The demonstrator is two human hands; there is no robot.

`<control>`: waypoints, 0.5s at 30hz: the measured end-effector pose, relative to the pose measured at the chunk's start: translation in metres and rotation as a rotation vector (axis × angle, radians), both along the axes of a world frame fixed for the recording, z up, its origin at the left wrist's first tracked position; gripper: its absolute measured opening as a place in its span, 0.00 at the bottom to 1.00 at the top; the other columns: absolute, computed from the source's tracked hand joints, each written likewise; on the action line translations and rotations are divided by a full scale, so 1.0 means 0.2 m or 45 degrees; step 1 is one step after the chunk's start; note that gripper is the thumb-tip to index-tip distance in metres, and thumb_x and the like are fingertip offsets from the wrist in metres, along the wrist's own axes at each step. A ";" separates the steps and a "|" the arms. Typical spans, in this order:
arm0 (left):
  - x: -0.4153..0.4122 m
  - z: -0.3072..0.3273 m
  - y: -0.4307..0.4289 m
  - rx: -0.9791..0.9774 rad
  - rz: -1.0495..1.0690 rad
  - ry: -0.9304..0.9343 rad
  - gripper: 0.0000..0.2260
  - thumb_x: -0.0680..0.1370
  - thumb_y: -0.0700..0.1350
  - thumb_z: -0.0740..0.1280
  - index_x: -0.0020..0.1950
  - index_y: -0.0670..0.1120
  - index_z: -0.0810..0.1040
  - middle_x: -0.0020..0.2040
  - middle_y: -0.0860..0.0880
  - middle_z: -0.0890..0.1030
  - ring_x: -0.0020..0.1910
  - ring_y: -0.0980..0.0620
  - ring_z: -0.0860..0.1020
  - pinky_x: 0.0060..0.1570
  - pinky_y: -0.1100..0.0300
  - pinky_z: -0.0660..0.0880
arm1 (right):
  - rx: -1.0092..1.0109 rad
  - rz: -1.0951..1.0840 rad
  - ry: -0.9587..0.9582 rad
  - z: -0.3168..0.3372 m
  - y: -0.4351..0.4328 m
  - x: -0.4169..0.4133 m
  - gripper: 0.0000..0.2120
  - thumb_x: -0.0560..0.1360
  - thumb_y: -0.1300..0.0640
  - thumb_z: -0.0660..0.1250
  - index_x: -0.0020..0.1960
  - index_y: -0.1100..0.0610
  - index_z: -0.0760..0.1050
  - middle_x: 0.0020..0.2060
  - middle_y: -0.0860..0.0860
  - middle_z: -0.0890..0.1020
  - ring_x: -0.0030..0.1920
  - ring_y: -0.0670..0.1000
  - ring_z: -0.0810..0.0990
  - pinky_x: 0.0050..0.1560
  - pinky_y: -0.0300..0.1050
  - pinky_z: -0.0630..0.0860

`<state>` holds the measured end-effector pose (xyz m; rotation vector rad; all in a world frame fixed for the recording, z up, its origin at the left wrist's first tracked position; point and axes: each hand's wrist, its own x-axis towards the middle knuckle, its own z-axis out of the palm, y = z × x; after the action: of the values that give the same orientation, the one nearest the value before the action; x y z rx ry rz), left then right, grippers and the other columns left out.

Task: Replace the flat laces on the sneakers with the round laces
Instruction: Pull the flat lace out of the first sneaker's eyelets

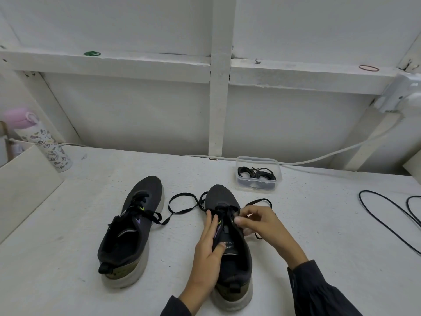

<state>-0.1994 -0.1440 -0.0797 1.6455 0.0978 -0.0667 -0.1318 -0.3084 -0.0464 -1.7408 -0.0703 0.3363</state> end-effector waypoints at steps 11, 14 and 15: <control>0.00 0.01 0.01 0.038 -0.035 0.009 0.30 0.78 0.28 0.58 0.77 0.48 0.60 0.78 0.61 0.55 0.75 0.65 0.56 0.74 0.64 0.57 | 0.128 -0.392 0.029 0.03 0.04 0.02 0.06 0.79 0.65 0.64 0.43 0.63 0.76 0.36 0.54 0.79 0.29 0.49 0.75 0.28 0.41 0.73; 0.01 0.01 0.00 0.058 -0.027 0.001 0.30 0.78 0.27 0.58 0.77 0.48 0.60 0.78 0.61 0.55 0.73 0.67 0.56 0.69 0.75 0.57 | 0.048 -0.152 0.092 0.02 0.02 0.00 0.06 0.76 0.59 0.70 0.44 0.62 0.80 0.35 0.53 0.79 0.30 0.48 0.75 0.29 0.40 0.71; 0.01 0.01 0.00 0.066 -0.028 0.002 0.31 0.77 0.27 0.58 0.77 0.48 0.60 0.78 0.60 0.54 0.73 0.68 0.56 0.67 0.77 0.57 | 0.002 -0.079 0.097 0.02 0.01 -0.01 0.06 0.74 0.59 0.73 0.43 0.62 0.80 0.34 0.52 0.79 0.30 0.47 0.76 0.29 0.39 0.70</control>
<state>-0.1975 -0.1437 -0.0781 1.6985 0.0831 -0.0831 -0.1335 -0.3055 -0.0421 -1.7233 0.0385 0.3570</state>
